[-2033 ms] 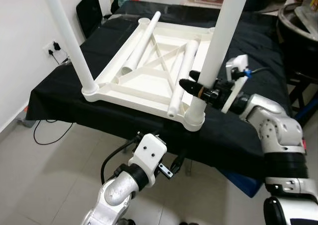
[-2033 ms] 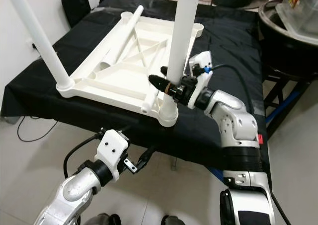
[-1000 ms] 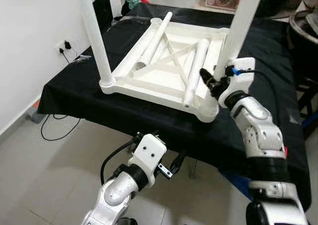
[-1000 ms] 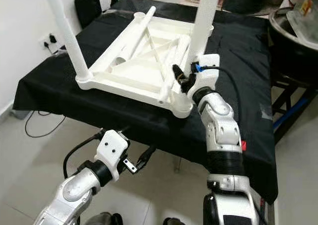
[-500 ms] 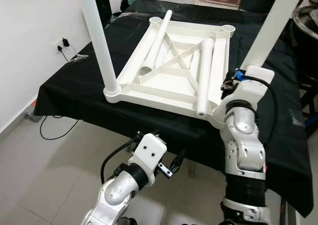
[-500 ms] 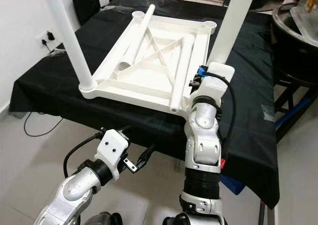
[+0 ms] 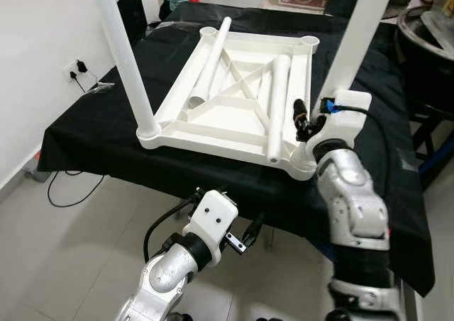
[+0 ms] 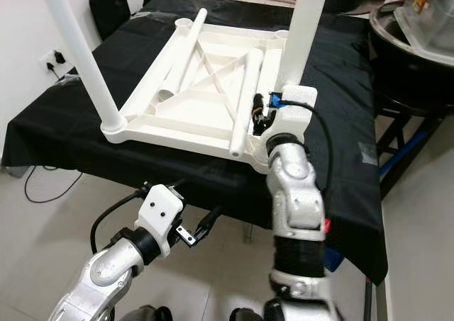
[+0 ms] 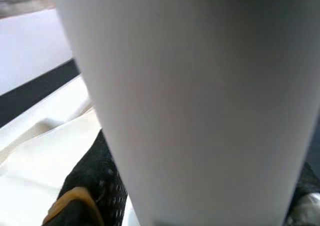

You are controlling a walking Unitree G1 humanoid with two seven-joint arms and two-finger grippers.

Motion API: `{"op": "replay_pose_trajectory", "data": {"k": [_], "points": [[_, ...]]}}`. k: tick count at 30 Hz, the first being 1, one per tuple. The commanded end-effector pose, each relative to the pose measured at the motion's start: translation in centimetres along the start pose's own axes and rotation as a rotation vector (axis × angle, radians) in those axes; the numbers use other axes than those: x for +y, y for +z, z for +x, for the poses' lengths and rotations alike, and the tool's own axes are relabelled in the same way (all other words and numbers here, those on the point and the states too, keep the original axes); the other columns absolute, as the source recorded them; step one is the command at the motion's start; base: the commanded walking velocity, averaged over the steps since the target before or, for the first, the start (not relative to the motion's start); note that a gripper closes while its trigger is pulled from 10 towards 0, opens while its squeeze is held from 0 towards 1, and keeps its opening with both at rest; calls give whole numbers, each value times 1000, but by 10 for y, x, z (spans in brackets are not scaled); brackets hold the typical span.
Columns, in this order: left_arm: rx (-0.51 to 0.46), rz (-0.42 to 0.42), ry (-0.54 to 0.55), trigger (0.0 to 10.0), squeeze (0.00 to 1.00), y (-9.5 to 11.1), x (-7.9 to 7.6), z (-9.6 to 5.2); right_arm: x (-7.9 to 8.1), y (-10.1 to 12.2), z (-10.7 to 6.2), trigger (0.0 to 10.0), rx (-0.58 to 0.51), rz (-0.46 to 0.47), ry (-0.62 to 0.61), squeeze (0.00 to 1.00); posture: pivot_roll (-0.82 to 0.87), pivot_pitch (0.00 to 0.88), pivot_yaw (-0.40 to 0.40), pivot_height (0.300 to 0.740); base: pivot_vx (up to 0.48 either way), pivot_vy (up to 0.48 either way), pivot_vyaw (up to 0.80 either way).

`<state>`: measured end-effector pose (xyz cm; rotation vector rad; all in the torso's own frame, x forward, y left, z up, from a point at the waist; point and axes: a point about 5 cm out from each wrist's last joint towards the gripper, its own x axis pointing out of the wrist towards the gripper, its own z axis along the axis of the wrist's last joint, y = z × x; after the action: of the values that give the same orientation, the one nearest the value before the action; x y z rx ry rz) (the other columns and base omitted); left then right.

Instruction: Building children table

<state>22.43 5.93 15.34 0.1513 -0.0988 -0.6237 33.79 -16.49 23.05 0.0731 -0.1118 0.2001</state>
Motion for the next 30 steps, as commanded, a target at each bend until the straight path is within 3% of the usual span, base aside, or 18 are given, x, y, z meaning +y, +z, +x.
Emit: {"op": "replay_pose_trajectory", "data": {"k": [1,3,4,6,9,10,15,24,25,26,30], "points": [[23,-3,-1,10000,0,-5,-1,0,10,-10,2,10000,60,46,141,0,117,157,-25,740,0,0,0],[22,-3,-2,10000,0,-5,-2,0,4,-7,-2,10000,76,33,332,0,119,159,-25,740,0,0,0],[22,-3,-2,10000,0,-5,-2,0,4,-7,-2,10000,76,33,332,0,119,159,-25,740,0,0,0],[20,-2,0,10000,0,-4,-2,1,-3,-1,-5,10000,81,28,478,0,122,160,-27,740,0,0,0],[20,-1,2,10000,0,-4,-1,0,-7,3,-7,10000,82,35,553,0,123,160,-26,740,0,0,0],[21,0,2,10000,0,-4,-2,-1,-13,7,-6,10000,85,56,629,0,129,155,-28,740,0,0,0],[23,2,1,10000,0,-5,-2,-2,-16,9,-3,10000,97,55,699,0,131,148,-29,740,0,0,0],[24,7,1,10000,0,-5,-2,-3,-9,12,11,10000,102,46,816,0,143,134,-34,740,0,0,0],[23,7,1,10000,0,-4,-2,-3,-8,13,13,7294,86,40,823,0,143,134,-34,740,0,0,0],[23,8,2,10000,0,-4,-2,-3,-8,12,16,0,84,53,817,0,145,131,-37,740,0,0,0],[23,9,2,10000,0,-4,-2,-3,-8,12,18,0,86,73,808,0,146,130,-38,740,0,0,0]]}}
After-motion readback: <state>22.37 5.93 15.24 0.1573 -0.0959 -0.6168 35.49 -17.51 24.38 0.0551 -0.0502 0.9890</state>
